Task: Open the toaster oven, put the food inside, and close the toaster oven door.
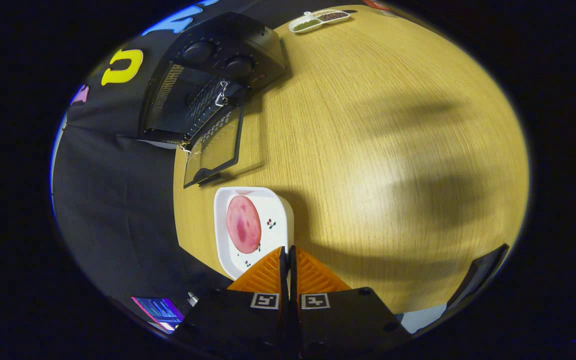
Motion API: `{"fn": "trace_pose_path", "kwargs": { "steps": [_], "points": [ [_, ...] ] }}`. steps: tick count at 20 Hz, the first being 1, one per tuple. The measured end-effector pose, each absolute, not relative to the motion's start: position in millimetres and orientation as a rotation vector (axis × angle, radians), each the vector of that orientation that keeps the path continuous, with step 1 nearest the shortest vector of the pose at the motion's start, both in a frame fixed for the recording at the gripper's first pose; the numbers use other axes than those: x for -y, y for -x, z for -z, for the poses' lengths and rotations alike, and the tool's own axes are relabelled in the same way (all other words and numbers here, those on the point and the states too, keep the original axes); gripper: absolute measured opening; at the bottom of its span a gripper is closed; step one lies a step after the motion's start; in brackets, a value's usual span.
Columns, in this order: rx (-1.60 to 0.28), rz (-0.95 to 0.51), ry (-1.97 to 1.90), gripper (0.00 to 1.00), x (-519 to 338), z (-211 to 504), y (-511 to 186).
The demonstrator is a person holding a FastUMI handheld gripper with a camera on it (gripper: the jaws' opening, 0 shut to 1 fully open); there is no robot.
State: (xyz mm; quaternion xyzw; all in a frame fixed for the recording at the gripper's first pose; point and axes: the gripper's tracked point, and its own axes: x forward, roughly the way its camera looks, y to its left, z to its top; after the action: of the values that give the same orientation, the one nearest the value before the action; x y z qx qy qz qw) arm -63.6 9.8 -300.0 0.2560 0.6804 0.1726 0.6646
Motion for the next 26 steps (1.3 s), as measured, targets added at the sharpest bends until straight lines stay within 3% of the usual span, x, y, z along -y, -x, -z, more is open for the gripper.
{"fn": "trace_pose_path", "kwargs": {
  "steps": [11, 26],
  "points": [
    [-1.377, -0.346, -0.764, 0.02, -85.4, 260.3, 71.8],
    [-1.206, -0.161, -0.947, 0.02, -158.9, 252.1, 47.4]
  ]
}}
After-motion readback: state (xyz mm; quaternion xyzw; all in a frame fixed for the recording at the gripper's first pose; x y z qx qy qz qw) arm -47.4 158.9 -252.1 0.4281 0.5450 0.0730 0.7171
